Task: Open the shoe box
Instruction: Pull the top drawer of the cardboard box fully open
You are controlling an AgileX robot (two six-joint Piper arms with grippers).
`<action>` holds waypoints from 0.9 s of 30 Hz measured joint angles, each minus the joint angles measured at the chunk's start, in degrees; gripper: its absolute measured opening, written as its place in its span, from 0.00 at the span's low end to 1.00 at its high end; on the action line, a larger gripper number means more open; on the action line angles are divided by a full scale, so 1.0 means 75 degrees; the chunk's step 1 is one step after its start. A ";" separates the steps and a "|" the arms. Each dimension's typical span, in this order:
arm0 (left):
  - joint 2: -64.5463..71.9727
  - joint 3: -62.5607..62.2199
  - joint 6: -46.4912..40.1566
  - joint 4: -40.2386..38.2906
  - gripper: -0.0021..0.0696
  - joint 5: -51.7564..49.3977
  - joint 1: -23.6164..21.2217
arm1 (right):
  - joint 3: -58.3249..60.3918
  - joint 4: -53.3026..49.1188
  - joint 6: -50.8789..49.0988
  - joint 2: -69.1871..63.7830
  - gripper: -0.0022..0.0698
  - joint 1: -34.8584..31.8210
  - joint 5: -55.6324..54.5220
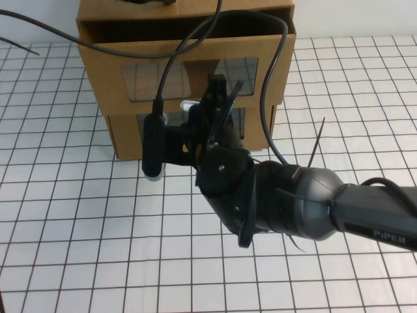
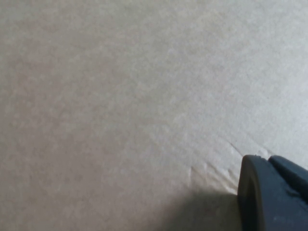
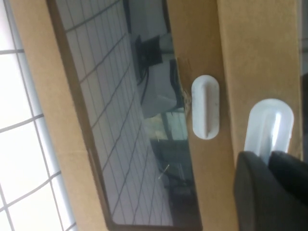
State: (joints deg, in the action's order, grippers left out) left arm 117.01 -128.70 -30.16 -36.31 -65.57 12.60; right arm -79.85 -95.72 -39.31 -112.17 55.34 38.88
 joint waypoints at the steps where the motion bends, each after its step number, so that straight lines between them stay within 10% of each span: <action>1: 0.0000 0.0000 0.0000 0.0000 0.03 0.0000 0.0000 | 0.0000 0.0000 0.0000 0.0000 0.05 0.0036 0.0038; 27: 0.0000 0.0000 0.0021 0.0000 0.03 -0.0018 0.0000 | 0.2445 0.0662 -0.0299 0.2240 0.04 0.1355 0.0344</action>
State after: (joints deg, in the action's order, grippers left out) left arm 117.01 -128.70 -30.00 -36.31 -65.70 12.60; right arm -61.51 -90.75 -41.55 -95.38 65.51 41.46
